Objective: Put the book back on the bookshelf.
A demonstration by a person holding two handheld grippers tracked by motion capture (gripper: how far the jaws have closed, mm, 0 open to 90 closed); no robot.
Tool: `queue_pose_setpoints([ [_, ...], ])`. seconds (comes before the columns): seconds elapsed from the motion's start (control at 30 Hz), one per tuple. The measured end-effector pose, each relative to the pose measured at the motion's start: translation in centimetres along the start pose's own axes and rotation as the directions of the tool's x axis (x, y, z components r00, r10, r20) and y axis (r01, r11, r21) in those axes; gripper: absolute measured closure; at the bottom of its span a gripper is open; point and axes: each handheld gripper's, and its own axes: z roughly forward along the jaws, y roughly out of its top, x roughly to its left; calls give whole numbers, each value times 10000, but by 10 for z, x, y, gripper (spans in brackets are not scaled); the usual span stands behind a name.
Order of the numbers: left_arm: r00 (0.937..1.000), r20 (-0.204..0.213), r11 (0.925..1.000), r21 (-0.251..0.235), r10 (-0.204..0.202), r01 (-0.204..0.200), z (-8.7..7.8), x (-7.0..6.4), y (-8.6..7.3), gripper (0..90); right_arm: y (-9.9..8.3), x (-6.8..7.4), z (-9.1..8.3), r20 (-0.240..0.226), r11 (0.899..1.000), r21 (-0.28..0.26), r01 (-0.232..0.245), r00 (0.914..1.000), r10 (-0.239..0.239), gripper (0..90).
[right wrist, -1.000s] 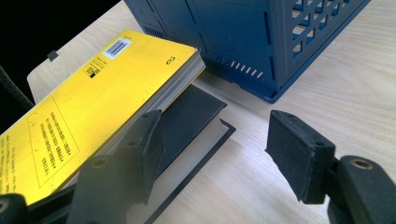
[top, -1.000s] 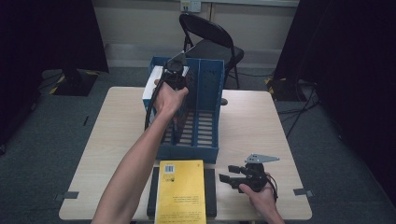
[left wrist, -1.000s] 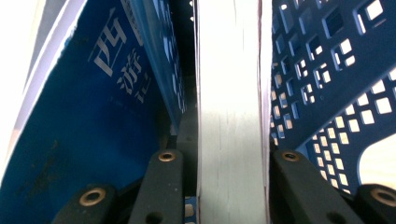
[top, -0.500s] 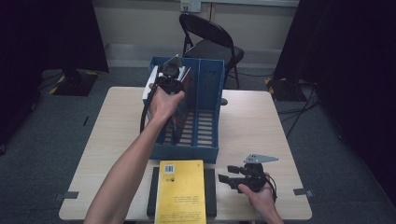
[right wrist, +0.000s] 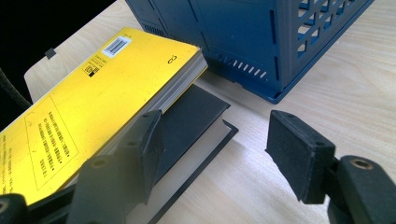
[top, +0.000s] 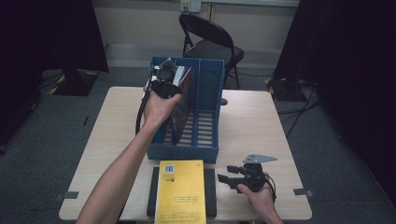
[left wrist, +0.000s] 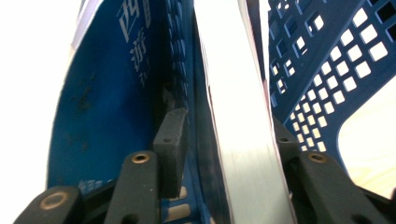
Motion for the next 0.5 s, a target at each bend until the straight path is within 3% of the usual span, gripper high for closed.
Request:
queue_pose_setpoints([
  [0.1, 9995, 256, 9998, -70, 200, -199, -2, 0, -4, 550, 0, 0, 0, -2, 10000, 7, 6, 10000, -6, 361],
  [0.23, 9973, 41, 9969, -314, 728, -727, -2, -7, -12, 506, 0, 0, 1, -3, 10000, 23, 25, 10000, -25, 361],
  [0.37, 9942, 394, 9944, -392, 998, -983, 4, -4, -19, 540, 0, 0, 0, 13, 10000, -2, 11, 10000, -11, 361],
  [0.43, 9915, 508, 9904, -756, 1194, -1154, 4, -2, -24, 543, 0, 0, 0, 12, 10000, -7, -10, 10000, 10, 361],
  [0.5, 9904, 643, 9897, -826, 1223, -1169, 2, -2, -26, 531, 0, 0, 0, 6, 10000, 19, 0, 10000, 0, 361],
])
